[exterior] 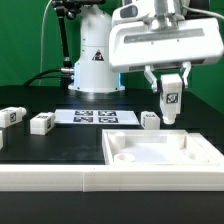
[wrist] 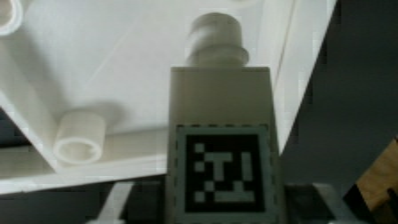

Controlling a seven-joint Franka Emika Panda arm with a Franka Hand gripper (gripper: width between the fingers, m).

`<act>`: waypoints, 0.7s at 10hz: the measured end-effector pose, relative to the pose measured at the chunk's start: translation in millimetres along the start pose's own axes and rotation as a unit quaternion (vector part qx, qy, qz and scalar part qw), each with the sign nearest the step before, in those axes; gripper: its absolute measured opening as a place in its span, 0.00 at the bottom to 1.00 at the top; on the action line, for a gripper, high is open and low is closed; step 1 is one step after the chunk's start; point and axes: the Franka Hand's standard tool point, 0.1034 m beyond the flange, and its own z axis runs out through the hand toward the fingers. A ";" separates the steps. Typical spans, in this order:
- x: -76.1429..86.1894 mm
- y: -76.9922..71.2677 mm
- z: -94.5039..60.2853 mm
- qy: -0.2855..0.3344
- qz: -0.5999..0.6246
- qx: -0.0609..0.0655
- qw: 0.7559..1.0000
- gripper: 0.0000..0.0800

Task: Assemble one leg

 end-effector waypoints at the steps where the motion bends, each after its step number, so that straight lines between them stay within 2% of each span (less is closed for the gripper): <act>1: 1.8 -1.2 0.6 0.003 -0.005 0.001 1.000 0.36; 2: 0.5 -7.5 8.6 0.001 -0.035 0.003 0.999 0.36; 3: 7.7 -7.9 13.2 -0.005 -0.051 0.004 0.999 0.36; 5: 31.7 -3.6 18.8 0.010 -0.074 0.002 0.997 0.36; 7: 30.1 -3.7 20.3 0.008 -0.074 0.002 0.997 0.36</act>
Offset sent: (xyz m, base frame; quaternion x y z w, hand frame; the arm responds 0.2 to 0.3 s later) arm 0.0414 -0.0165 0.0121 -0.0357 0.0243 -0.0958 0.9945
